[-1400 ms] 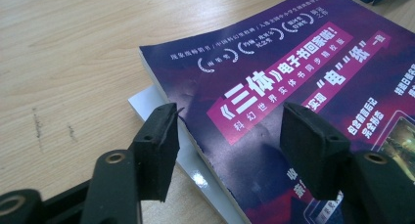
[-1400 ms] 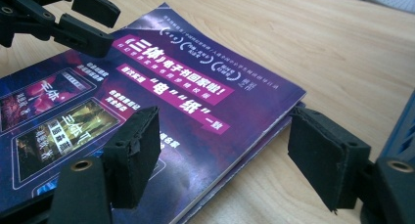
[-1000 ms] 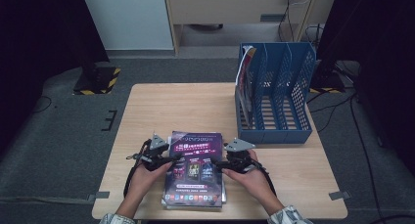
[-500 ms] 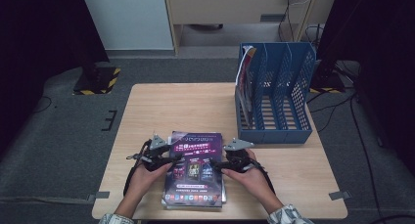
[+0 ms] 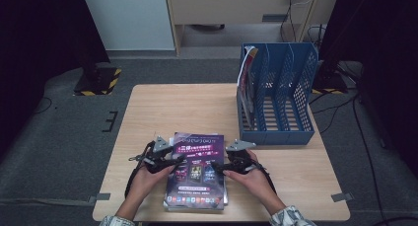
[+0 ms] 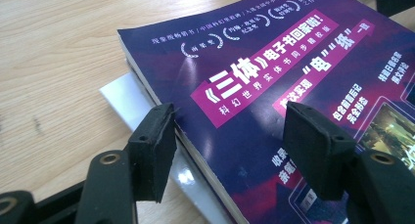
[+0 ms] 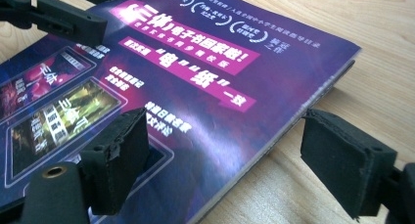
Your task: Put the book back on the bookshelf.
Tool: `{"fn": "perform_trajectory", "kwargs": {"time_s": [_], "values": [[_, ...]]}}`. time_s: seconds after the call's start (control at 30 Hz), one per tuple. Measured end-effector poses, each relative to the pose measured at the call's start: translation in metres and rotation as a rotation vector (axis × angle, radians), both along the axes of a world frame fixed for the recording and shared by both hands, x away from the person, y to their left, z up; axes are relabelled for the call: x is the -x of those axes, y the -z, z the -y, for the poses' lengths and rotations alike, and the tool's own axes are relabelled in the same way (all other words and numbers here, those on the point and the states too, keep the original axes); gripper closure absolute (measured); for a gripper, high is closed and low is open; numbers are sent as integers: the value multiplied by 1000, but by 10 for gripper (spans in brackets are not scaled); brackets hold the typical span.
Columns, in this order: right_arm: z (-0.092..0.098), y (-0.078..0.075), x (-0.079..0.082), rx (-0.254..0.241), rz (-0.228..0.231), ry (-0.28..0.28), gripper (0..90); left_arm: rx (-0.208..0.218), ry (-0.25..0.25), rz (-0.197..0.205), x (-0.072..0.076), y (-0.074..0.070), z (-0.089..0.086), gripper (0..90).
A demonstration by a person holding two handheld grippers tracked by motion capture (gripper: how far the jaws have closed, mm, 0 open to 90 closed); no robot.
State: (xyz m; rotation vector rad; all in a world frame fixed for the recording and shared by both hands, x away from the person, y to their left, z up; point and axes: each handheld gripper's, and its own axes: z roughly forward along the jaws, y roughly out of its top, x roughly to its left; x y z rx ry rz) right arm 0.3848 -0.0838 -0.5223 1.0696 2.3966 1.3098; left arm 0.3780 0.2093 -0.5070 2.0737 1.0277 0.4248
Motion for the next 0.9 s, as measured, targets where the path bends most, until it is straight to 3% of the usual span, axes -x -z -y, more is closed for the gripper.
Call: {"fn": "perform_trajectory", "kwargs": {"time_s": [0.17, 0.47, 0.5, 0.9], "values": [[1, 1, 0, -2, -8, 9, 148, -24, 17, 17, 2, -1, 6, 368], [4, 6, -4, -47, -55, 26, 120, -8, 11, 10, 2, 0, 5, 368], [4, 6, -4, -59, -81, 36, 117, -7, 10, 9, 2, 0, 5, 368], [4, 11, -10, -102, -120, 38, 113, 1, 7, 2, 1, 0, 4, 370]]}}
